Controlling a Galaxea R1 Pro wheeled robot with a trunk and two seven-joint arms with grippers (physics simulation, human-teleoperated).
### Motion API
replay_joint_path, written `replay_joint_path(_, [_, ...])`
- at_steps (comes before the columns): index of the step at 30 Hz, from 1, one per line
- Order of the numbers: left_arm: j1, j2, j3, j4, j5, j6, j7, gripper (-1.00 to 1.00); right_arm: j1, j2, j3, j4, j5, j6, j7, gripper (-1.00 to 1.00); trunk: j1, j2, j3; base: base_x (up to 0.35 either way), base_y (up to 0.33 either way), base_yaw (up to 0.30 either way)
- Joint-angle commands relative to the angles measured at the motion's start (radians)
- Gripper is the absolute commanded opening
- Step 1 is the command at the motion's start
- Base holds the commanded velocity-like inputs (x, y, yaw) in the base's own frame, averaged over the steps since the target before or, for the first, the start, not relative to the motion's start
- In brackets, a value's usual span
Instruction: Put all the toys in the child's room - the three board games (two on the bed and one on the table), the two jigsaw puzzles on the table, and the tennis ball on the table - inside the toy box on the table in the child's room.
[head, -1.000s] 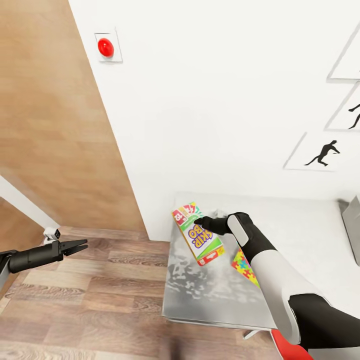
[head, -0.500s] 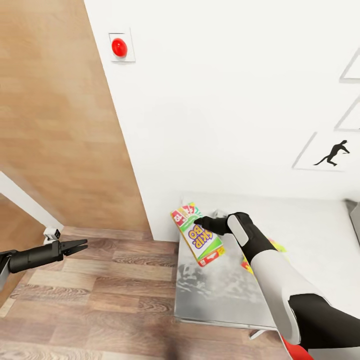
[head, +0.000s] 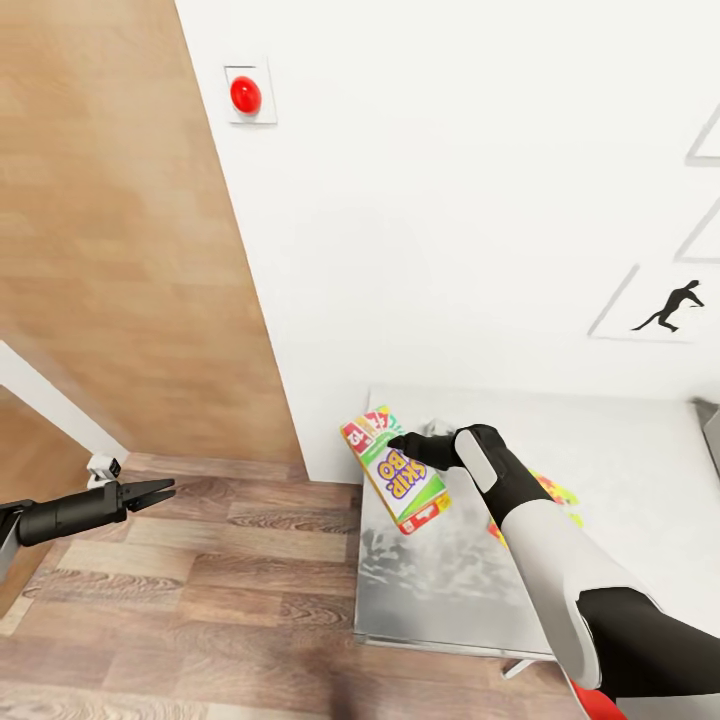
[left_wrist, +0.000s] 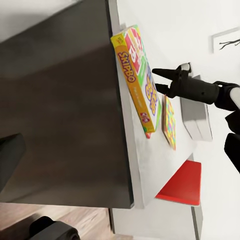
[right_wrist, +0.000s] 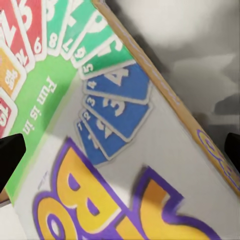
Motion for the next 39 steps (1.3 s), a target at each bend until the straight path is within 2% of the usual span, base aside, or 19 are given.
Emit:
replay_joint_path(1, [-0.001,0.0,0.0,0.0,-0.001,0.011,-0.004,1.0,0.0,0.0,0.002,0.02,-0.004,0.003,0.002,1.0,0.001,-0.001,-0.002,0.0,0.018,0.0])
replay_joint_path(20, [-0.001,0.0,0.0,0.001,-0.001,0.009,-0.004,1.0,0.012,-0.003,0.0,0.002,-0.007,-0.002,0.022,1.0,0.001,-0.001,0.024,0.0,0.002,-0.095])
replay_joint_path(25, [-0.001,0.0,0.0,0.0,-0.001,0.009,-0.004,1.0,0.015,-0.012,0.0,-0.049,-0.007,0.0,0.051,1.0,0.001,-0.001,0.032,0.0,0.0,-0.115])
replay_joint_path(30, [-0.001,0.0,0.0,0.0,-0.001,0.009,-0.004,1.0,0.018,-0.028,0.001,-0.208,-0.011,0.021,0.077,1.0,0.001,-0.001,0.039,0.0,0.004,-0.116])
replay_joint_path(32, [-0.001,0.0,0.0,0.001,-0.002,0.009,-0.004,1.0,0.032,-0.031,0.0,-0.296,-0.017,0.055,0.087,1.0,0.001,-0.001,0.042,0.0,0.068,-0.116])
replay_joint_path(33, [-0.001,0.0,0.0,0.001,-0.002,0.009,-0.004,1.0,0.05,-0.033,0.0,-0.355,-0.026,0.083,0.097,1.0,0.001,-0.001,0.044,0.0,0.116,-0.116])
replay_joint_path(37, [-0.001,0.0,0.0,0.0,-0.002,0.009,-0.004,1.0,0.105,-0.034,0.0,-0.482,-0.058,0.128,0.138,1.0,0.001,-0.001,0.05,0.0,0.116,-0.116])
replay_joint_path(39, [-0.001,0.0,0.0,0.0,-0.002,0.009,-0.004,1.0,0.158,-0.035,0.0,-0.584,-0.086,0.147,0.183,1.0,0.001,-0.001,0.053,0.0,0.053,-0.116])
